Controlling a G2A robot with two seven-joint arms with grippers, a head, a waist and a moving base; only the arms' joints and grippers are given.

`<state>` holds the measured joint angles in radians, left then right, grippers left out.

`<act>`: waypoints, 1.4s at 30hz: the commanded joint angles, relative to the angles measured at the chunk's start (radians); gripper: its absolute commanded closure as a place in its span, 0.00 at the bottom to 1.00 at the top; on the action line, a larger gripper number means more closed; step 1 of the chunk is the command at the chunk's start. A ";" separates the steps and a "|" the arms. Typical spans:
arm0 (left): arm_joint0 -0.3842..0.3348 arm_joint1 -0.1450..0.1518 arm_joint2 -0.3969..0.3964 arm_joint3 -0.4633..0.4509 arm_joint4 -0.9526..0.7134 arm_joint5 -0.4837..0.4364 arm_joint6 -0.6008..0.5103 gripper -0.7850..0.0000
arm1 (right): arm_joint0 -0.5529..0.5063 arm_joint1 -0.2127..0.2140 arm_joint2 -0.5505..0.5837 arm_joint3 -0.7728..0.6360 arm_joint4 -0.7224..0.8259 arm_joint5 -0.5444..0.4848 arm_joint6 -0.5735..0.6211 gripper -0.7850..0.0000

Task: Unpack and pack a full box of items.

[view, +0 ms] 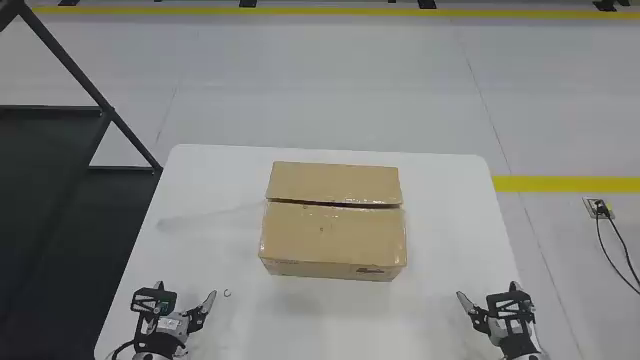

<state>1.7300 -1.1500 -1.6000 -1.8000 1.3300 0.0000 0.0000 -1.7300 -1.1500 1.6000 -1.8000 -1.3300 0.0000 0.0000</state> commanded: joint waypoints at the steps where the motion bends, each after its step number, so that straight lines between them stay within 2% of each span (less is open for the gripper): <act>1: 0.000 0.000 0.000 0.000 0.000 0.000 0.000 0.00 | 0.000 0.000 0.000 0.000 0.000 0.000 0.000 0.02; 11: 0.000 0.000 0.000 0.000 0.000 0.000 0.000 0.00 | 0.000 0.000 0.000 0.000 0.000 0.000 0.000 0.02; 14: -0.002 0.000 -0.006 -0.001 -0.014 -0.025 0.009 0.00 | 0.004 -0.001 0.001 -0.004 0.009 -0.003 0.001 0.00; 22: 0.008 0.002 -0.057 -0.073 -0.067 -0.099 0.032 0.00 | 0.001 0.002 0.022 -0.116 0.072 -0.126 0.057 0.00; 31: 0.037 0.011 -0.150 -0.198 -0.209 -0.275 -0.036 0.00 | -0.012 0.014 0.102 -0.271 0.323 -0.362 0.214 0.00; 42: 0.037 0.011 -0.150 -0.198 -0.209 -0.275 -0.036 0.00 | -0.013 0.014 0.107 -0.276 0.325 -0.365 0.220 0.00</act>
<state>1.7666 -1.1393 -1.7501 -1.9976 1.1208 -0.2742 -0.0359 -1.7433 -1.1358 1.7075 -2.0761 -1.0047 -0.3649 0.2204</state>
